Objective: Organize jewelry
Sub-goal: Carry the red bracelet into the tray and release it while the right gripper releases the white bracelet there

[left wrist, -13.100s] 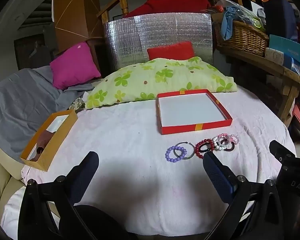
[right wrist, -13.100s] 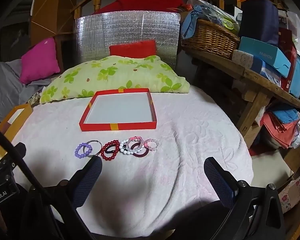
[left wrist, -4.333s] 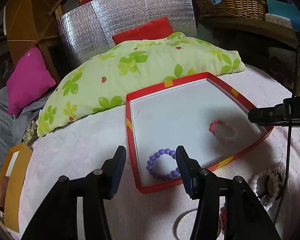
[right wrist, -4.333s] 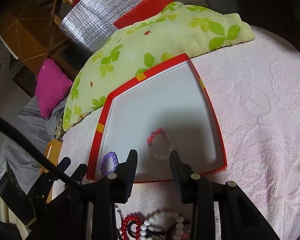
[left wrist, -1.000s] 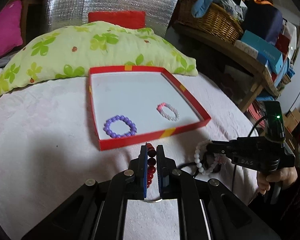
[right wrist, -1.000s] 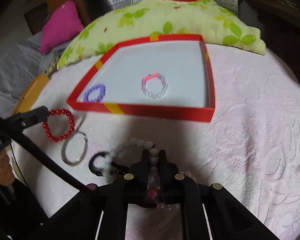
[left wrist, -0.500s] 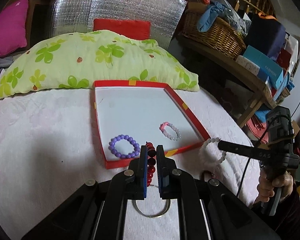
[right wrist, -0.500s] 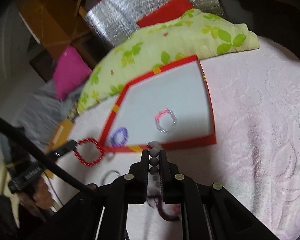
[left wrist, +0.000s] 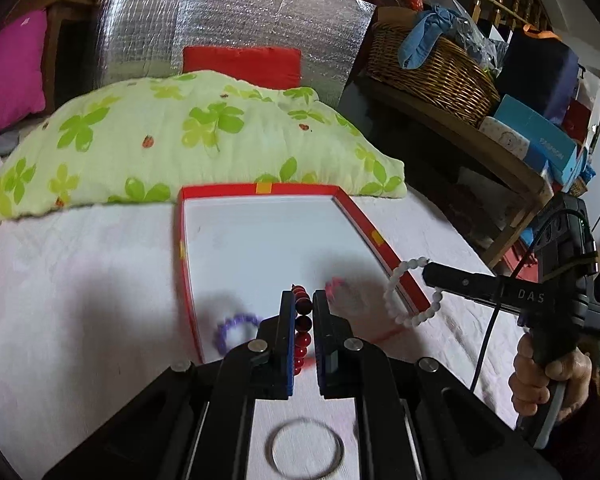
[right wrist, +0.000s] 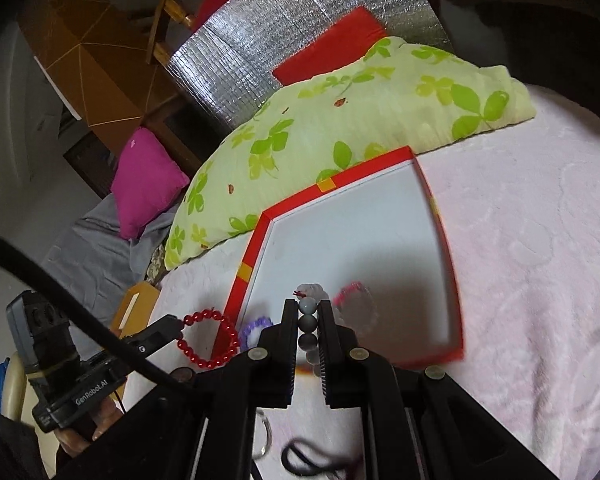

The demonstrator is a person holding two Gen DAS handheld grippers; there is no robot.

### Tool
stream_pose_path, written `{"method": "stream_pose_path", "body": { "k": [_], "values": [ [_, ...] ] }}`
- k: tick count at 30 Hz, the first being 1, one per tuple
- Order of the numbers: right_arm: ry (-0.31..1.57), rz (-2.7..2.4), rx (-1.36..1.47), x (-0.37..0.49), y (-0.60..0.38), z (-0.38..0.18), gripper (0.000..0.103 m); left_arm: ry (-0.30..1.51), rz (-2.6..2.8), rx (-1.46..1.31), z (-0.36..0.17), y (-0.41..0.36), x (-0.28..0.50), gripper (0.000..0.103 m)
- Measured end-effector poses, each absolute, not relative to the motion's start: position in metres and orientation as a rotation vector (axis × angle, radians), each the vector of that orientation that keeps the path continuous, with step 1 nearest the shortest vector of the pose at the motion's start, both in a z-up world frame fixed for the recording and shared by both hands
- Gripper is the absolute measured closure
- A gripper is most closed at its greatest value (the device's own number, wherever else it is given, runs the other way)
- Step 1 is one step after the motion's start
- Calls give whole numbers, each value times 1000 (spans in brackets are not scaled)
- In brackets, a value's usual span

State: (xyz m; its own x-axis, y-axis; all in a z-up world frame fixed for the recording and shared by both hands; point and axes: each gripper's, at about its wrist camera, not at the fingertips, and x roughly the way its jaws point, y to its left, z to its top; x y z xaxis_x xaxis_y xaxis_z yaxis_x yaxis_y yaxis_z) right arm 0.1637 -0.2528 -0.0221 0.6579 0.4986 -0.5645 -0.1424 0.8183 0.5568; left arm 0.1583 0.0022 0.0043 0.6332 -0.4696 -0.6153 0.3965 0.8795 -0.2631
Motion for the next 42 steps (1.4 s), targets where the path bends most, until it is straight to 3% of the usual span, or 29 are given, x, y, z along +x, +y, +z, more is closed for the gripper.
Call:
{"method": "stream_pose_path", "body": {
  "k": [21,23,25,27,28,42],
  "values": [
    [847,284,543,298,-254,-65,89,825,-425,-24,-44,-28,256,93],
    [850,257,532,299,-256,-67,89,833,-417,-10,-45,-29,257,89],
    [851,243,538,298,-260,-67,89,833,-402,13,-46,-32,254,76],
    [852,219,536,294,-265,-65,82,815,-384,32,-43,-32,249,53],
    [847,215,534,291,-267,-64,78,800,-377,45,-41,-32,245,52],
    [830,191,514,224,-293,-35,78,797,-271,164,-36,-17,187,39]
  ]
}}
